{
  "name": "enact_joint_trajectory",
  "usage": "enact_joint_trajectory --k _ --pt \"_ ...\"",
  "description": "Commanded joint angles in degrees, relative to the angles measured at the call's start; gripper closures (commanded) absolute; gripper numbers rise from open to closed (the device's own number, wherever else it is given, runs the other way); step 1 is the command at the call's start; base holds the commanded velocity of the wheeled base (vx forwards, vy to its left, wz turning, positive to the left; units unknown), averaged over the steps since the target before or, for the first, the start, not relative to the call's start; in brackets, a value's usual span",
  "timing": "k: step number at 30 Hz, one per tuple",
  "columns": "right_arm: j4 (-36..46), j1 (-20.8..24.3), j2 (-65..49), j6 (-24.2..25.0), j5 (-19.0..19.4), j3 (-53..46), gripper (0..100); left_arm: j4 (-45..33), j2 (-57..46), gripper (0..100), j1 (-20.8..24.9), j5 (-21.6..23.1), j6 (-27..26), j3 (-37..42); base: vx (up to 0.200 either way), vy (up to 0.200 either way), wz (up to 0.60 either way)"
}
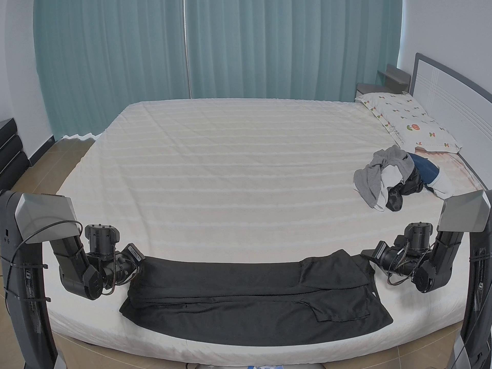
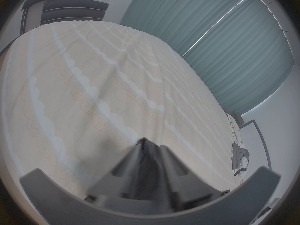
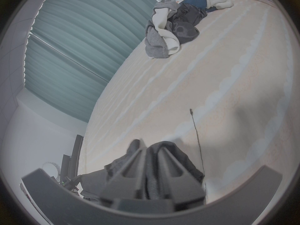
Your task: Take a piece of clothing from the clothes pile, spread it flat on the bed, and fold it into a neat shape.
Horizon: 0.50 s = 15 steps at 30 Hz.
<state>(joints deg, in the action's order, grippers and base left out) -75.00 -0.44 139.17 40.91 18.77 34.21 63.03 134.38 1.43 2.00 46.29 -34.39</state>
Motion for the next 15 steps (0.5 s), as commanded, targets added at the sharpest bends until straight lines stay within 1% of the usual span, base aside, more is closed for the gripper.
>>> enact_joint_trajectory --k 1,2,4,9,10,13,15 --pt "-2.44 0.09 0.05 -0.04 -0.05 -1.07 0 -0.01 0.10 0 0.07 0.02 0.12 0.02 0.000 0.000 0.00" --pt "-5.51 -0.26 -0.74 -0.04 -0.05 -2.21 0 0.08 0.10 0 -0.02 0.02 0.21 -0.06 0.000 0.000 0.00" --pt "-7.71 -0.26 -2.23 -0.04 -0.05 -3.36 0 0.87 0.10 0 -0.02 0.11 0.56 -0.06 0.000 0.000 0.00" --pt "-8.94 1.14 -6.28 -0.04 -0.05 -5.91 0 2.19 0.10 0 -0.37 0.20 1.09 -0.06 0.000 0.000 0.00" --pt "-9.03 2.37 -8.47 0.13 0.56 -7.40 0 2.28 -0.08 0 -0.46 0.20 2.23 -0.06 0.000 0.000 0.00" --pt "-9.20 4.75 -7.07 0.13 0.56 -8.19 0 2.28 -0.08 0 -0.46 0.11 3.28 -0.42 0.000 0.000 0.00" --pt "-10.08 5.71 -3.46 -0.48 0.12 -7.93 0 2.28 -0.08 0 -0.46 0.20 3.28 -0.33 0.000 0.000 0.00"
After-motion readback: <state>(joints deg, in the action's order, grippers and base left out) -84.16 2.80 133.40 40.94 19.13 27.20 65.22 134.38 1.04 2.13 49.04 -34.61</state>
